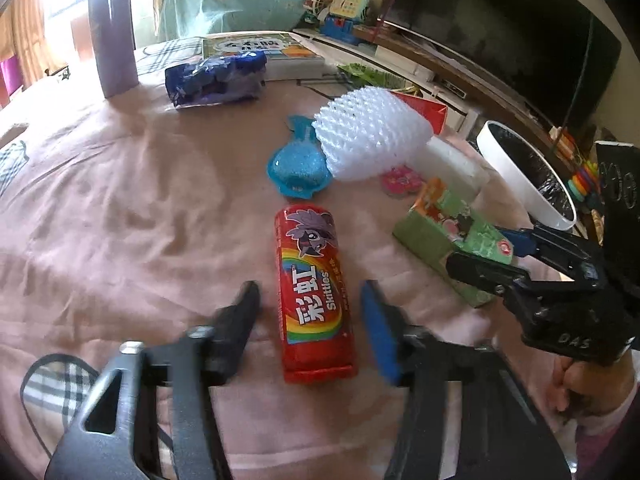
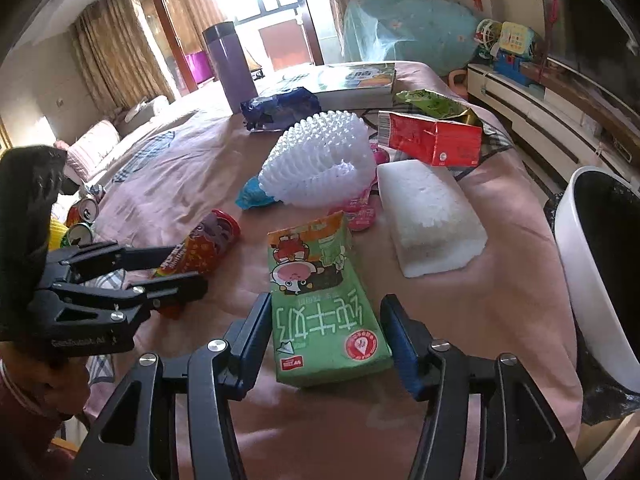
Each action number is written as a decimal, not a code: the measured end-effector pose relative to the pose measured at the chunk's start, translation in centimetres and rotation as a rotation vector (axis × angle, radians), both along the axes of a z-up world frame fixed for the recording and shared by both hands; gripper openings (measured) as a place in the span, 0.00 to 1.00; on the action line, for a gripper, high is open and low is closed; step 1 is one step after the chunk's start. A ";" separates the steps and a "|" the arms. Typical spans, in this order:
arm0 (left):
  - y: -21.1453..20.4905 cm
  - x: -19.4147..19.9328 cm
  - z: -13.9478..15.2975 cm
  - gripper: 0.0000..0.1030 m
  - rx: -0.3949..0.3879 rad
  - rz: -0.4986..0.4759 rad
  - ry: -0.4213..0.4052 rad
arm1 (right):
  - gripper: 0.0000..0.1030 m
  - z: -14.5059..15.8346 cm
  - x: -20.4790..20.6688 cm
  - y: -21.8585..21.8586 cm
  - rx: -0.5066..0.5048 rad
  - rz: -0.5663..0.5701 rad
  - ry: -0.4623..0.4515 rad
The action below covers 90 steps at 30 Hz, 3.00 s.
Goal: Collect trash
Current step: 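Grasp the red Skittles tube with the left tool while the right tool grasps the green milk carton, then carry the tube and carton over the black bin and open both tools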
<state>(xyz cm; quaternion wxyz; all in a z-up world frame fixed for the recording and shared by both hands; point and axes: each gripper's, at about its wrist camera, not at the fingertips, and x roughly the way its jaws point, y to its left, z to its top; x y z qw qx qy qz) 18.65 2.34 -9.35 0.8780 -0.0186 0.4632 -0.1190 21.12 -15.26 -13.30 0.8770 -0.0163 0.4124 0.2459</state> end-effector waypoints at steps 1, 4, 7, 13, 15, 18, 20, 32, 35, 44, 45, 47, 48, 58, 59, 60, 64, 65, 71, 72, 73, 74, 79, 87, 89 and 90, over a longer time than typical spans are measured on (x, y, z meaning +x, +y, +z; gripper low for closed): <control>-0.1 0.1 -0.2 0.33 0.001 -0.003 0.005 | 0.53 0.0 -0.2 -0.2 0.010 -0.007 0.002; -1.0 -0.7 0.1 0.33 0.006 -0.026 -0.014 | 0.51 0.4 -1.1 -1.4 0.048 -0.041 -0.003; -2.4 -1.7 0.8 0.33 0.007 -0.067 -0.035 | 0.51 1.1 -2.4 -3.2 0.097 -0.086 -0.018; -6.5 -2.5 3.0 0.33 -0.015 -0.157 -0.092 | 0.50 2.7 -4.7 -7.9 0.161 -0.200 -0.051; -7.6 -2.5 3.4 0.33 -0.017 -0.180 -0.100 | 0.50 3.1 -5.1 -9.6 0.175 -0.243 -0.060; -9.5 -2.3 4.0 0.33 -0.032 -0.221 -0.104 | 0.50 3.8 -5.7 -12.1 0.194 -0.300 -0.075; -10.9 -2.0 4.3 0.33 -0.035 -0.241 -0.106 | 0.50 4.1 -5.9 -13.6 0.198 -0.338 -0.087; -17.0 0.4 5.4 0.33 -0.068 -0.320 -0.090 | 0.50 5.1 -5.3 -19.1 0.215 -0.457 -0.120; -18.1 0.9 5.5 0.33 -0.075 -0.331 -0.080 | 0.50 5.1 -4.9 -19.9 0.217 -0.470 -0.118; -21.0 2.8 6.2 0.33 -0.054 -0.353 -0.087 | 0.50 5.4 -3.4 -21.6 0.209 -0.494 -0.122; -21.2 3.1 6.3 0.33 -0.053 -0.355 -0.085 | 0.50 5.4 -3.1 -21.7 0.207 -0.497 -0.123; -21.8 3.7 6.4 0.33 -0.049 -0.359 -0.082 | 0.50 5.5 -2.6 -22.1 0.205 -0.502 -0.122; -22.1 3.9 6.4 0.32 -0.047 -0.360 -0.082 | 0.50 5.5 -2.6 -22.2 0.204 -0.504 -0.121; -24.9 5.8 6.3 0.33 -0.019 -0.382 -0.075 | 0.50 5.4 -1.1 -23.8 0.190 -0.518 -0.103; -25.1 6.0 6.3 0.33 -0.018 -0.383 -0.072 | 0.50 5.4 -1.0 -24.0 0.188 -0.521 -0.101; -25.3 6.0 6.2 0.33 -0.017 -0.384 -0.070 | 0.50 5.5 -0.8 -24.1 0.188 -0.522 -0.099; -26.1 6.6 6.1 0.33 -0.013 -0.387 -0.059 | 0.50 5.4 -0.2 -24.7 0.181 -0.526 -0.088; -26.3 6.8 6.1 0.33 -0.010 -0.388 -0.058 | 0.50 5.3 0.0 -24.9 0.183 -0.527 -0.084; -26.9 7.4 5.6 0.33 0.006 -0.390 -0.047 | 0.50 5.2 0.6 -25.6 0.188 -0.530 -0.074; -27.0 7.4 5.5 0.33 0.007 -0.391 -0.045 | 0.50 5.2 0.7 -25.7 0.186 -0.529 -0.074; -27.3 7.5 5.5 0.33 0.009 -0.391 -0.042 | 0.50 5.2 0.7 -25.7 0.184 -0.528 -0.074; -27.3 7.5 5.4 0.33 0.011 -0.390 -0.042 | 0.50 5.1 0.7 -25.7 0.182 -0.526 -0.073; -27.5 7.6 5.3 0.33 0.014 -0.391 -0.039 | 0.50 4.9 0.9 -26.0 0.181 -0.526 -0.066; -27.8 7.8 5.2 0.33 0.017 -0.388 -0.037 | 0.50 4.9 1.2 -25.9 0.175 -0.529 -0.063; -27.9 8.0 5.1 0.33 0.016 -0.386 -0.033 | 0.50 4.9 1.3 -26.0 0.173 -0.530 -0.060; -28.0 8.1 5.1 0.33 0.014 -0.384 -0.031 | 0.50 4.8 1.4 -26.0 0.172 -0.530 -0.060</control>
